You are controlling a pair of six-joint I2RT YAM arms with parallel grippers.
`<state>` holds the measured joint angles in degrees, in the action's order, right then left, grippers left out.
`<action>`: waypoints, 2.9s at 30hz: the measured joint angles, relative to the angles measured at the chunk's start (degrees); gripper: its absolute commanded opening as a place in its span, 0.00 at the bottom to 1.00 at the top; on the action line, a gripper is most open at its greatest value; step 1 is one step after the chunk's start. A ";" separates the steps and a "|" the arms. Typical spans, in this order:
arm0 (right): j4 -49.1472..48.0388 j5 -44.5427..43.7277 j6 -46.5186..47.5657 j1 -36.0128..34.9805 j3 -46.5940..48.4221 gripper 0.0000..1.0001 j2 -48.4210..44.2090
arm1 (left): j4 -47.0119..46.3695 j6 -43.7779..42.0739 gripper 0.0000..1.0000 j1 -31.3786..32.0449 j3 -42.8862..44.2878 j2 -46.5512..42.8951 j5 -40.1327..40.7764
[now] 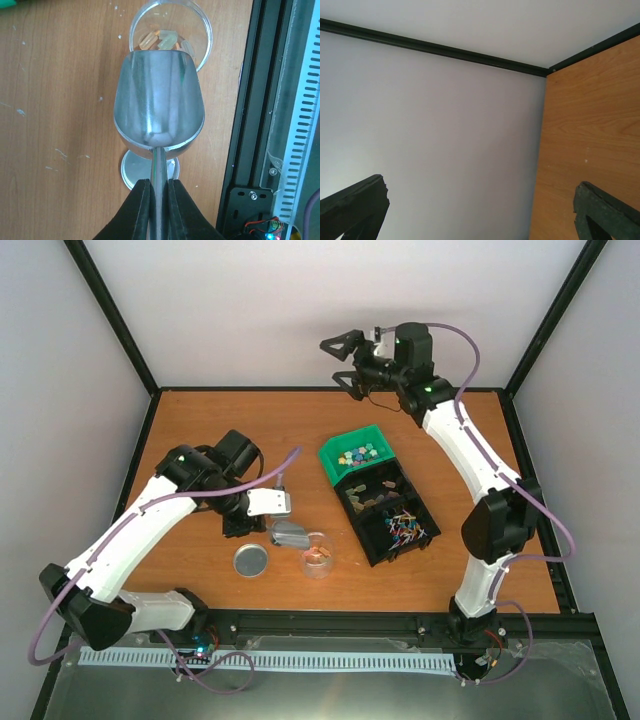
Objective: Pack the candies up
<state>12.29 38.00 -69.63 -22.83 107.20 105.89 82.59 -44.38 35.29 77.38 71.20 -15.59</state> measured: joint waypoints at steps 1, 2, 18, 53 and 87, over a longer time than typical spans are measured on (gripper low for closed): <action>0.26 -0.02 0.52 0.37 -0.72 1.00 -0.61 | 0.00 0.00 0.01 0.07 0.50 0.33 0.00; 0.81 -0.04 1.31 0.76 -1.53 1.00 -1.25 | 0.04 0.00 0.01 0.09 1.18 0.68 -0.02; 20.09 -2.86 39.10 10.93 -14.51 1.00 -14.27 | -7.34 14.58 0.01 0.15 7.56 4.81 -2.01; 39.10 -21.18 92.96 11.69 -25.31 0.48 -0.92 | -3.96 20.87 0.01 -3.58 45.16 38.84 10.93; 30.77 -26.45 87.97 2.51 -32.26 0.25 -2.19 | 10.29 15.76 0.01 4.15 55.08 54.25 27.93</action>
<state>43.07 11.55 18.35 -20.32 74.94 103.70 92.88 -28.62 39.44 132.46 125.45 12.34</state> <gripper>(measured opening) 0.252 0.100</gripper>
